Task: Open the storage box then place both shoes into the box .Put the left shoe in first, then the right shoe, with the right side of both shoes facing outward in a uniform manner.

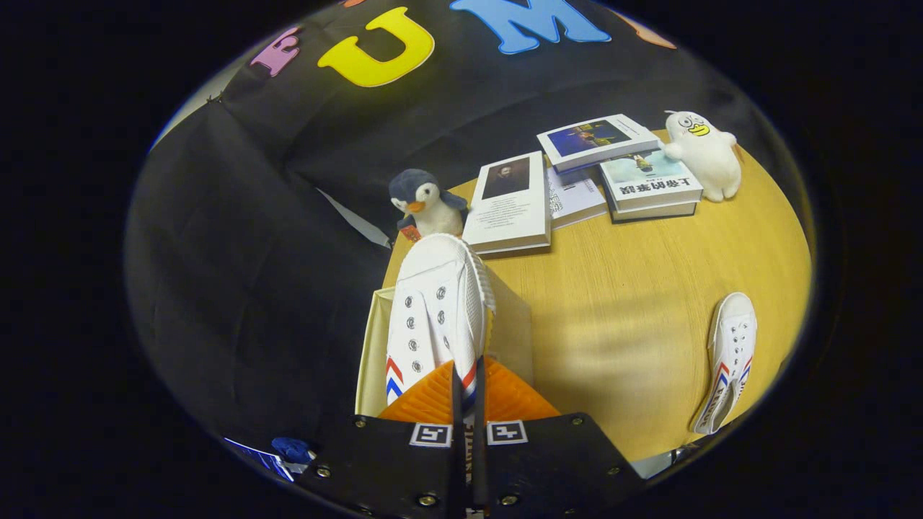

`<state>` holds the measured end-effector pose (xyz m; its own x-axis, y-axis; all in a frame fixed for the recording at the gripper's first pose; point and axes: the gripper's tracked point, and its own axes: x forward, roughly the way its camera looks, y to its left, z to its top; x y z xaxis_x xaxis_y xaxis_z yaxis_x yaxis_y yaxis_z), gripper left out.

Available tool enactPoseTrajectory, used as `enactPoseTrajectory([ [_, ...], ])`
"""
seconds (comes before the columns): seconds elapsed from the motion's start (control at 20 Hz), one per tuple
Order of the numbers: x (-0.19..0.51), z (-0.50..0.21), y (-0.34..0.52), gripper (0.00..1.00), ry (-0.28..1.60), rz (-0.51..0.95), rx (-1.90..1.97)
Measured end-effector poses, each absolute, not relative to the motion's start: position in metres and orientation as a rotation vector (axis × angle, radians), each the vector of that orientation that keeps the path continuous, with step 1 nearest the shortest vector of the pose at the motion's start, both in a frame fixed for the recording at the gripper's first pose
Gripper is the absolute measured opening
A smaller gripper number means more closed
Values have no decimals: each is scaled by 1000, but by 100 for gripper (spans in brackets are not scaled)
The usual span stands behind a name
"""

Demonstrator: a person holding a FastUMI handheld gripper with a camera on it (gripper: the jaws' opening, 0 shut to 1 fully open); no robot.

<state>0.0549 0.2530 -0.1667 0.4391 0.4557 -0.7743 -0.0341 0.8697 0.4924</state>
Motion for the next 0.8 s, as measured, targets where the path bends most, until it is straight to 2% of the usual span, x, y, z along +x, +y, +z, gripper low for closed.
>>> enactPoseTrajectory([
  [0.8,47,-228,337,4,1172,314,365],
])
